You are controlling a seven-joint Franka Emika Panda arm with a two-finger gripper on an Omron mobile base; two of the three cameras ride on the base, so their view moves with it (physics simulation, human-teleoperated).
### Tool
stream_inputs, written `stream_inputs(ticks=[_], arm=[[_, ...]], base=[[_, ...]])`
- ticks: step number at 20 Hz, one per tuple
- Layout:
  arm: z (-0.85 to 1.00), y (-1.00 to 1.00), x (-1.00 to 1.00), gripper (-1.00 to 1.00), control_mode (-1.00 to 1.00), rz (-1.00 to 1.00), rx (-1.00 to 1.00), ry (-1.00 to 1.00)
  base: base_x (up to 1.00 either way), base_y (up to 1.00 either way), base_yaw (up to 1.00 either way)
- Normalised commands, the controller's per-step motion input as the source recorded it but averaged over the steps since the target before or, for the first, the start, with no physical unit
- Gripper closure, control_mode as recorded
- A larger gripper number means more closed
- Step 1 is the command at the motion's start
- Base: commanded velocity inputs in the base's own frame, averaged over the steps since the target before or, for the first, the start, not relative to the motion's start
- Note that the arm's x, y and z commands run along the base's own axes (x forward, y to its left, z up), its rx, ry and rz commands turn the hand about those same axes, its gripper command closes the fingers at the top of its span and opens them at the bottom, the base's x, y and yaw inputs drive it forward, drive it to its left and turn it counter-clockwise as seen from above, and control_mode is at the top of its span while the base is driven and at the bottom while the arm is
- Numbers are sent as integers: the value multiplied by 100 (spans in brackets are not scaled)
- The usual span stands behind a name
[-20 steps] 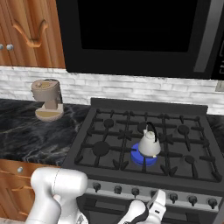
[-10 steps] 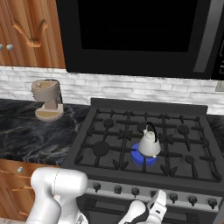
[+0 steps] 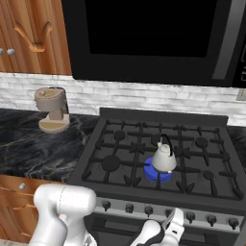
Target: Lower the heat of the kettle.
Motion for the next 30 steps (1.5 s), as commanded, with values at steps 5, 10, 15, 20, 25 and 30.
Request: stream_inputs(ticks=[5,10,15,20,25,30], arm=[[26,-17,0,100,-100,0,3,0],[6,-9,0,100,-100,0,2,0],[-2,-1,0,100,-100,0,8,0],[0,-15,0,100,-100,0,28,0],[0,-16,-1,100,-100,0,33,-1],[0,-13,-3,100,-100,0,33,-5]], base=[[0,0,0],[0,0,0],[0,0,0],[0,0,0],[0,0,0],[0,0,0]])
